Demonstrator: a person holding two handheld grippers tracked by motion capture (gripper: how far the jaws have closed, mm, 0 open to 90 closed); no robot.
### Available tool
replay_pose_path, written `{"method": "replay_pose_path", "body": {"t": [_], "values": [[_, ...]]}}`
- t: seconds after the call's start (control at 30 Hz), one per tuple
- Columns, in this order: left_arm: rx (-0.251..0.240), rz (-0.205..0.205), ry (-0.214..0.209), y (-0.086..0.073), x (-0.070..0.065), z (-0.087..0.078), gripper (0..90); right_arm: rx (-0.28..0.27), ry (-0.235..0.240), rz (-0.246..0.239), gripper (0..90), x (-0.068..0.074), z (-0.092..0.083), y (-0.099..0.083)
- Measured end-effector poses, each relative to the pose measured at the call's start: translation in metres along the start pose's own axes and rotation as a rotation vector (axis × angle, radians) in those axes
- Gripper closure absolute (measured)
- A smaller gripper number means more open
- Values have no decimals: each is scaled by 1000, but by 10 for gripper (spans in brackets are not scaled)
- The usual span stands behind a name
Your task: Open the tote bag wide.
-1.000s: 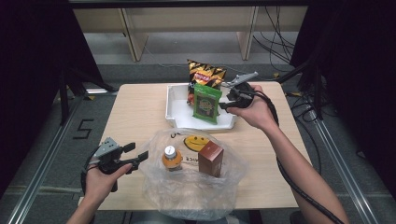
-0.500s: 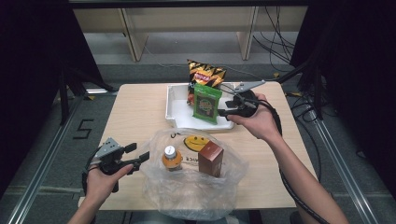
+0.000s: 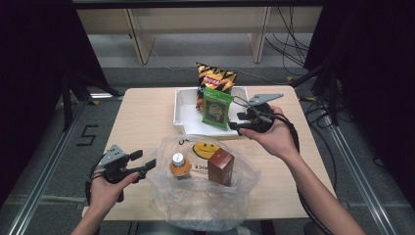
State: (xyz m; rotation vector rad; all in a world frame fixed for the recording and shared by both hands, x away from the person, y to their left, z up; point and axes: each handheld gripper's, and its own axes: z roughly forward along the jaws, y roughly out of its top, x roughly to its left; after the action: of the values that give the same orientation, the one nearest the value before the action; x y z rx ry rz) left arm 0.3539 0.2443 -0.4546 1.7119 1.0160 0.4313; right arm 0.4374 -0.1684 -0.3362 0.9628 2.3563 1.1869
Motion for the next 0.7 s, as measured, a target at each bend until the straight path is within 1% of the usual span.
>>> {"method": "replay_pose_path", "body": {"t": [0.03,0.07,0.1,0.13,0.17,0.2,0.23,0.27,0.3,0.33,0.37,0.4,0.43,0.5,0.53,0.57,0.6,0.63,0.7], "values": [[-2,-8,0,0,-1,0,295,-10,-3,5,507,2,0,-1],[-1,0,0,0,-1,0,295,-6,5,1,506,2,-1,-2],[-3,4,-1,0,-1,0,295,-13,1,7,505,5,-1,-3],[-6,-6,-5,0,-1,0,295,-13,7,-4,505,5,-2,-3],[-2,-9,2,0,-1,0,295,-25,1,3,504,7,-1,-4],[-1,-11,4,-1,-1,0,295,-21,11,8,503,8,-3,-4],[-1,-8,3,-1,-1,0,295,-25,9,-11,503,7,-3,-4],[-1,2,-1,0,0,0,295,-32,6,15,502,10,-3,-5],[0,-1,2,0,0,0,294,-20,14,19,500,11,-5,-6],[0,-1,2,0,0,0,295,-28,20,1,496,11,-6,-6],[0,-1,2,0,0,0,294,-27,33,19,491,13,-6,-6],[-2,-2,1,0,0,0,295,-32,25,28,488,15,-7,-6],[-2,-1,1,0,0,0,295,-32,31,7,484,15,-7,-7],[0,-1,2,0,0,0,295,-38,38,25,475,18,-7,-8],[-1,0,-1,0,0,0,295,-35,44,4,472,17,-7,-8],[-2,-1,-2,0,0,0,295,-33,35,29,468,19,-7,-10],[-3,0,-1,-1,0,0,294,-26,41,24,465,20,-7,-10],[-3,-1,-1,-1,-1,0,295,-35,36,35,463,21,-6,-12],[-2,-1,2,-1,0,-1,295,-27,61,31,460,23,-7,-13]]}}
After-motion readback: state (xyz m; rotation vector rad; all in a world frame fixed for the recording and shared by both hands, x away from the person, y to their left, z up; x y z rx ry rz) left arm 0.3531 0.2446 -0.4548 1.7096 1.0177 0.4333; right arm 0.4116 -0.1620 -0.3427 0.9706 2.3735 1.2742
